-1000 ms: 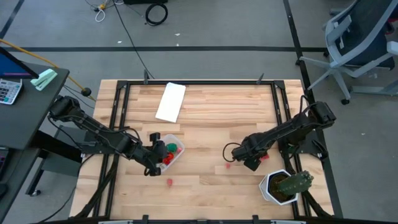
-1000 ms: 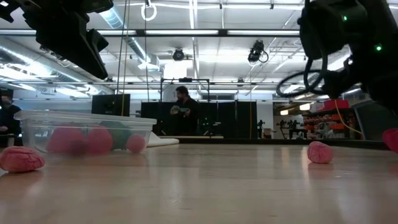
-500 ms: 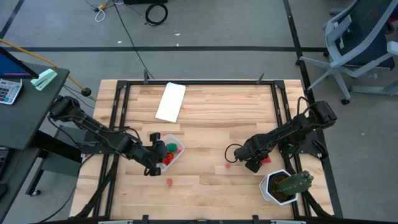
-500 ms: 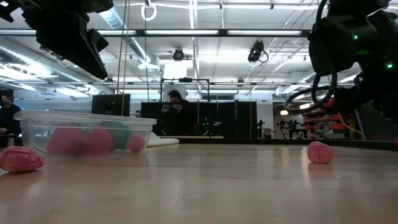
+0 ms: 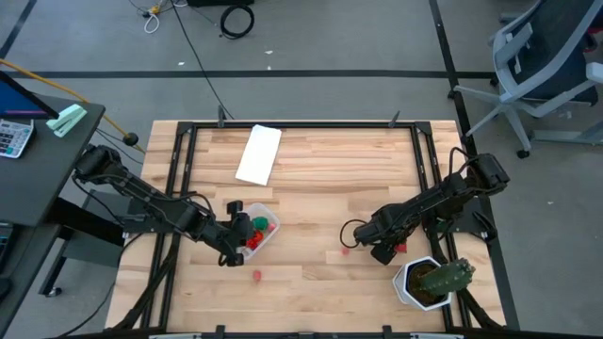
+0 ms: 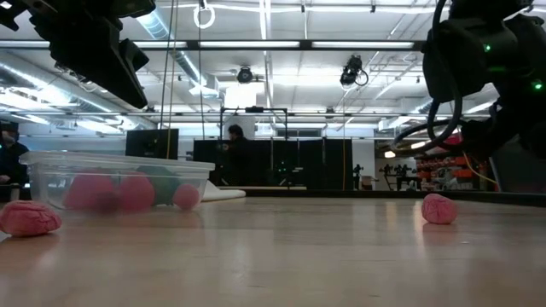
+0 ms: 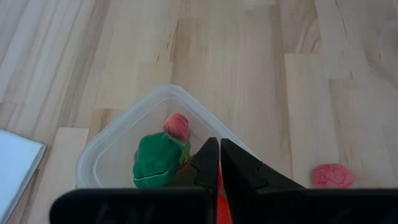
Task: Pick and placing Produce into tupperware
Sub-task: Put the dragon fruit into the transparent bin
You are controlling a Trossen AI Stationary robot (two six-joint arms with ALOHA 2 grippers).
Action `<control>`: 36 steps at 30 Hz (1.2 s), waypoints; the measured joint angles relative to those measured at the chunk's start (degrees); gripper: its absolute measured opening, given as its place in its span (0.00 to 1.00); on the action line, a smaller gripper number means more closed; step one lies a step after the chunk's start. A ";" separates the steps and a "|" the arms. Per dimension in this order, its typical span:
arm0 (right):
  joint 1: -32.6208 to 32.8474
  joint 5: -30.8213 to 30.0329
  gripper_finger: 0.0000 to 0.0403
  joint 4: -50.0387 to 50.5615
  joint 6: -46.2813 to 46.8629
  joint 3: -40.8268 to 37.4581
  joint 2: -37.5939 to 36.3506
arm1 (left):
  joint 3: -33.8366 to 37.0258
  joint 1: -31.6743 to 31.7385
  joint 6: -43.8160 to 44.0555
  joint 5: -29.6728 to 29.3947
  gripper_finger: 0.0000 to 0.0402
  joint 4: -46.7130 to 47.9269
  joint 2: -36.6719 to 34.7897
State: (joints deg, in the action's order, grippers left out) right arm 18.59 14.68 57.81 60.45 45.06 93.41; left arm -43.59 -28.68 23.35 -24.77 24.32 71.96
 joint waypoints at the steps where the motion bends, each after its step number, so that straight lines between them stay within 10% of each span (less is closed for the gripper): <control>1: 0.00 0.01 0.74 0.05 0.00 0.00 0.00 | 0.00 0.01 0.01 0.00 0.06 0.00 0.00; 14: -0.04 -2.29 0.52 0.36 0.50 0.11 0.00 | 0.00 0.01 0.04 0.00 0.04 0.00 0.00; 29: -0.09 -15.74 0.55 -1.00 -3.22 15.42 0.01 | -4.75 0.97 -1.06 -3.47 0.02 3.23 -4.74; 36: -0.76 -29.48 0.55 -25.52 -18.47 23.71 0.00 | -19.70 2.66 -16.10 -12.29 0.04 11.17 -8.85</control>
State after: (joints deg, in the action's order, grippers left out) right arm 17.83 -14.80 32.29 41.98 68.76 93.41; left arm -63.29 -26.02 7.25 -37.06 35.49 63.11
